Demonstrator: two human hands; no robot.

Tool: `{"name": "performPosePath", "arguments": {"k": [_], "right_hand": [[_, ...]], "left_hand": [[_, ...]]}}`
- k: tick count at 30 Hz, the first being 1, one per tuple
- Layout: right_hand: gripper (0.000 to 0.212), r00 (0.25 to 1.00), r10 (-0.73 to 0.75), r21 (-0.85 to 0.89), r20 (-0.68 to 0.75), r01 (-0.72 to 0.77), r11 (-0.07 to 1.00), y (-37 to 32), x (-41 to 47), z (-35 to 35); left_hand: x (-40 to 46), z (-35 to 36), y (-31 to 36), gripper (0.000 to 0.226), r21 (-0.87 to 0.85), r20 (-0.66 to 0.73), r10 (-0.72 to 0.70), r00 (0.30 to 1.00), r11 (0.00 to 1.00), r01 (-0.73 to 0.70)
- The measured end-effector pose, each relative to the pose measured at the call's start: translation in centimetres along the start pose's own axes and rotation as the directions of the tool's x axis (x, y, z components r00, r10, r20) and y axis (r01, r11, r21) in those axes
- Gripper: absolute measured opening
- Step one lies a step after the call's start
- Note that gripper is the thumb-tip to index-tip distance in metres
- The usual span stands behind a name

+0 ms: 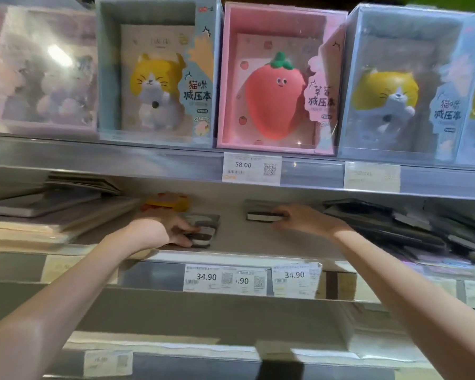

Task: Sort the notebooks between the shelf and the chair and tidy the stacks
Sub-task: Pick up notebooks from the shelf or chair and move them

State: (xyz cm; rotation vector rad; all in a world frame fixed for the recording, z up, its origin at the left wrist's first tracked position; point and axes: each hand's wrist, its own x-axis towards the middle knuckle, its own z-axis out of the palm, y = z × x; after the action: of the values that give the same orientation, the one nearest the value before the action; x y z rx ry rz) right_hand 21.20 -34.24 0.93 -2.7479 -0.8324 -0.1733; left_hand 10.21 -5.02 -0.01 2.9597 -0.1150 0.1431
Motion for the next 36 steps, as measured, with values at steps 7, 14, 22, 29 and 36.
{"name": "performPosePath", "arguments": {"k": [7, 14, 22, 29, 36], "right_hand": [[0.062, 0.990, -0.005, -0.059, 0.140, 0.013, 0.998, 1.1, 5.0, 0.6], [0.058, 0.991, 0.015, -0.166, 0.133, 0.008, 0.986, 2.0, 6.4, 0.8], [0.055, 0.979, -0.072, -0.084, 0.193, 0.090, 0.992, -0.4, 2.7, -0.3], [0.054, 0.971, -0.187, 0.139, 0.148, 0.166, 0.976, -5.1, -2.7, -0.5], [0.041, 0.983, -0.171, 0.024, 0.062, 0.170, 0.985, -6.0, -3.0, 1.4]], "left_hand": [[0.1, -0.3, -0.3, 0.043, 0.004, 0.008, -0.033, 0.999, 0.999, 0.033], [-2.0, -1.0, 0.4, 0.037, -0.073, -0.038, -0.072, 0.997, 0.995, 0.069], [-4.8, -2.2, 1.2, 0.037, 0.076, -0.166, -0.133, 0.977, 0.986, 0.147], [-7.9, -3.2, 2.3, 0.031, 0.099, -0.215, -0.028, 0.976, 0.994, 0.050], [-10.4, -2.6, 3.0, 0.028, 0.088, -0.224, -0.039, 0.974, 0.994, 0.060]]}}
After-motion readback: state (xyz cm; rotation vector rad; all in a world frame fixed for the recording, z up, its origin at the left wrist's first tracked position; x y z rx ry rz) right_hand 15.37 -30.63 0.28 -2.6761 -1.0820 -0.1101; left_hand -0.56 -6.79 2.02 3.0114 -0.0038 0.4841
